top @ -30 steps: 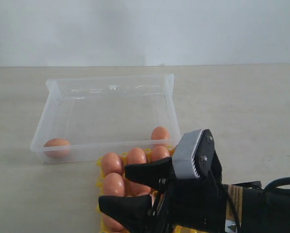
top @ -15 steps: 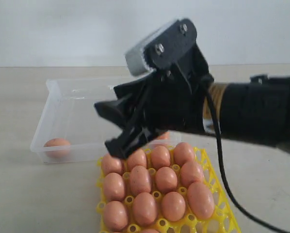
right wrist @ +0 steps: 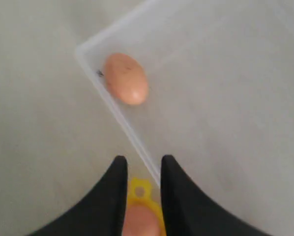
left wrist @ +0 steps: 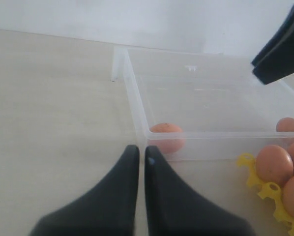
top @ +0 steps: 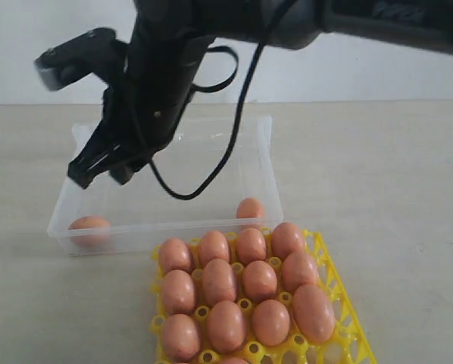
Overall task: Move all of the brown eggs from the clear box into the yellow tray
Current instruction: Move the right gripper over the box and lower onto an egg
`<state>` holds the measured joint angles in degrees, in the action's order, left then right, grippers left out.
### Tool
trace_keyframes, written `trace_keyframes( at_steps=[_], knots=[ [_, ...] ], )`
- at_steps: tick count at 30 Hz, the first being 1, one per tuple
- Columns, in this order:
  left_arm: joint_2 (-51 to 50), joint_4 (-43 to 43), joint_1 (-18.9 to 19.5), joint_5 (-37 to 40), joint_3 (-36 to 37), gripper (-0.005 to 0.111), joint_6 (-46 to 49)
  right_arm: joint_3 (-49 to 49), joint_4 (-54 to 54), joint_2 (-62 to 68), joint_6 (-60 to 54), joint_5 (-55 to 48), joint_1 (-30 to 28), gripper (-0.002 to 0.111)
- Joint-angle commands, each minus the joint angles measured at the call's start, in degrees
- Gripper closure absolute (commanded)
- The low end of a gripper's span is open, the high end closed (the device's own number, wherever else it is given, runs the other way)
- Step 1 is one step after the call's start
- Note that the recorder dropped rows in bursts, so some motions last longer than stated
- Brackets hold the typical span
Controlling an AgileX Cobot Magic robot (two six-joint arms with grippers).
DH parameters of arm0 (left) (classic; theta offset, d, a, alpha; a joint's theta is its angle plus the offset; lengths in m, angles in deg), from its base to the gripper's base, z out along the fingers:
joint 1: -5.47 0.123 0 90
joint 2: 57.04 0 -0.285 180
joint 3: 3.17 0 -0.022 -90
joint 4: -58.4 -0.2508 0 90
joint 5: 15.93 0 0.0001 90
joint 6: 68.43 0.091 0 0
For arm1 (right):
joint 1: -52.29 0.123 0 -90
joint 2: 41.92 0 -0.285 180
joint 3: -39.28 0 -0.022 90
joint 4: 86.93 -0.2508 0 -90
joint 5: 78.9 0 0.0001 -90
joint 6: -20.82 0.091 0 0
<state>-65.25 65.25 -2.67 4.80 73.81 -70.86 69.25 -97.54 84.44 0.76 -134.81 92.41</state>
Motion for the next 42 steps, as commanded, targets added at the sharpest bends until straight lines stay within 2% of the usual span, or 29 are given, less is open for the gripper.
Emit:
trace_keyframes(
  at_steps=[1,2,3,9,15,30,33,38,40,42],
  knots=[
    [-0.24,-0.24,-0.13,-0.43,0.23,0.103,0.24,6.53,-3.95,7.61,-12.90,-0.04,0.95,0.062],
    [-0.24,-0.24,-0.13,-0.43,0.23,0.103,0.24,7.68,-2.27,9.64,-12.90,0.01,0.95,0.053],
    [-0.24,-0.24,-0.13,-0.43,0.23,0.103,0.24,8.15,-1.68,10.53,-13.06,0.21,0.95,0.051],
    [-0.24,-0.24,-0.13,-0.43,0.23,0.103,0.24,9.39,-0.86,13.40,-14.45,8.26,1.06,0.050],
    [-0.24,-0.24,-0.13,-0.43,0.23,0.103,0.24,9.39,-1.80,14.60,-26.77,21.72,1.06,0.050],
    [-0.24,-0.24,-0.13,-0.43,0.23,0.103,0.24,9.39,-21.25,16.68,-25.12,26.03,1.06,0.050],
    [-0.24,-0.24,-0.13,-0.43,0.23,0.103,0.24,9.39,-16.81,16.81,-18.68,22.94,1.06,0.050],
    [-0.24,-0.24,-0.13,-0.43,0.23,0.103,0.24,9.39,4.33,18.03,-6.82,14.20,1.06,0.050],
    [-0.24,-0.24,-0.13,-0.43,0.23,0.103,0.24,9.39,10.02,18.44,-5.91,11.68,1.06,0.050],
    [-0.24,-0.24,-0.13,-0.43,0.23,0.103,0.24,9.39,11.03,18.63,-6.03,10.68,1.06,0.050]
  ],
)
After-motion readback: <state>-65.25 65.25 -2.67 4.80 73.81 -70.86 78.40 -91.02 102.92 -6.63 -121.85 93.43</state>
